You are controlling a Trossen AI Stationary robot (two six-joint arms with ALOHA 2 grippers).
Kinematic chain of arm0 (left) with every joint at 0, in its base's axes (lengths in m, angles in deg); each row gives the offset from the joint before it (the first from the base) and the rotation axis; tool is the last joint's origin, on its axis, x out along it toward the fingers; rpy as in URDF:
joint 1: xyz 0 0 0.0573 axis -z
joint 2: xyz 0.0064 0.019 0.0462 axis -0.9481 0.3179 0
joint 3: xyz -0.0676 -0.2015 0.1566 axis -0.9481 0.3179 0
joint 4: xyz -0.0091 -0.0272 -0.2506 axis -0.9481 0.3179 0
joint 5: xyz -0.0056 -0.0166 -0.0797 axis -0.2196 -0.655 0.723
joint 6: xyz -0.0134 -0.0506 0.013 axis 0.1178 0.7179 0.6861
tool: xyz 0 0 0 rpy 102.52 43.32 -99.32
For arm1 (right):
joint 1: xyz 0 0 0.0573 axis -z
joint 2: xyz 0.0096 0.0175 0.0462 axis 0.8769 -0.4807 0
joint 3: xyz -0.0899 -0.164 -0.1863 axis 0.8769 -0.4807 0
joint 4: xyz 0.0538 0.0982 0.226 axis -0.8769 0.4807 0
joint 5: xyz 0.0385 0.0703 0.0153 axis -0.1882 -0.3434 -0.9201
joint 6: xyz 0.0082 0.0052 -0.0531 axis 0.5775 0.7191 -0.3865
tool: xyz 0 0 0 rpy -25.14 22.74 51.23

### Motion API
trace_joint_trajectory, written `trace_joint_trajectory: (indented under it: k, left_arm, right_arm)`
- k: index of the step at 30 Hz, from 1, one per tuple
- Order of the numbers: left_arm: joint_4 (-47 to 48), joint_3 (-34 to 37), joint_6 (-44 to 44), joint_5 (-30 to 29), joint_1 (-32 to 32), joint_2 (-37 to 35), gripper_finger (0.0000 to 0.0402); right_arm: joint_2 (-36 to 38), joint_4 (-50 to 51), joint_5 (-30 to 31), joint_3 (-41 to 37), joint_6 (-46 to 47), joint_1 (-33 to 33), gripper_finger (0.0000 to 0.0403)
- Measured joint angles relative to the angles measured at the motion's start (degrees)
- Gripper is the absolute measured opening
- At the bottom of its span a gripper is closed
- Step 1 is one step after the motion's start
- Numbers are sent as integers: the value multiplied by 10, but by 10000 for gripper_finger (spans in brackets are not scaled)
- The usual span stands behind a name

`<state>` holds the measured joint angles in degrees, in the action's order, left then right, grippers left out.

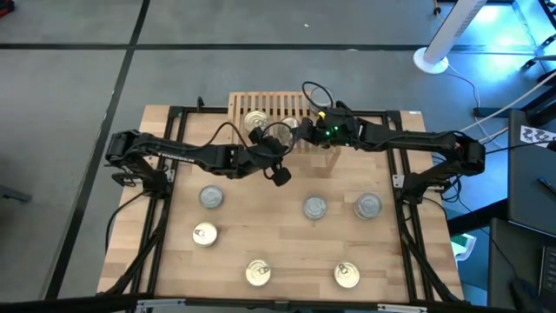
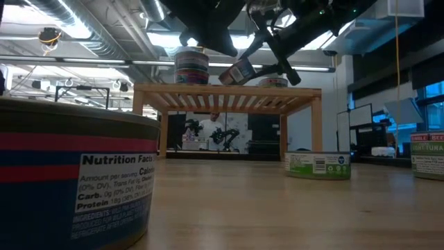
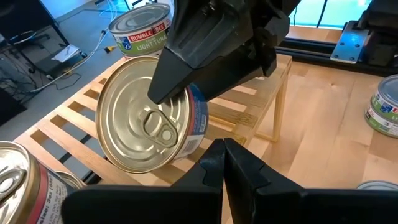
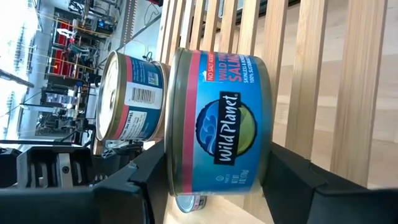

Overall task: Stack canned seafood by type on shelf
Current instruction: Put the blue-pink can on the shelf

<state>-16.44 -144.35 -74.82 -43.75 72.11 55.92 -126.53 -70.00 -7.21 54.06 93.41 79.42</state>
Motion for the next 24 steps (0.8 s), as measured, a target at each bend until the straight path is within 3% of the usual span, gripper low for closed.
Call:
trace_joint_trajectory:
  k: [24]
  left_arm:
    - [0, 0, -8, 0, 0, 0, 4]
  right_arm:
    - [0, 3, 10, 0, -11, 0, 216]
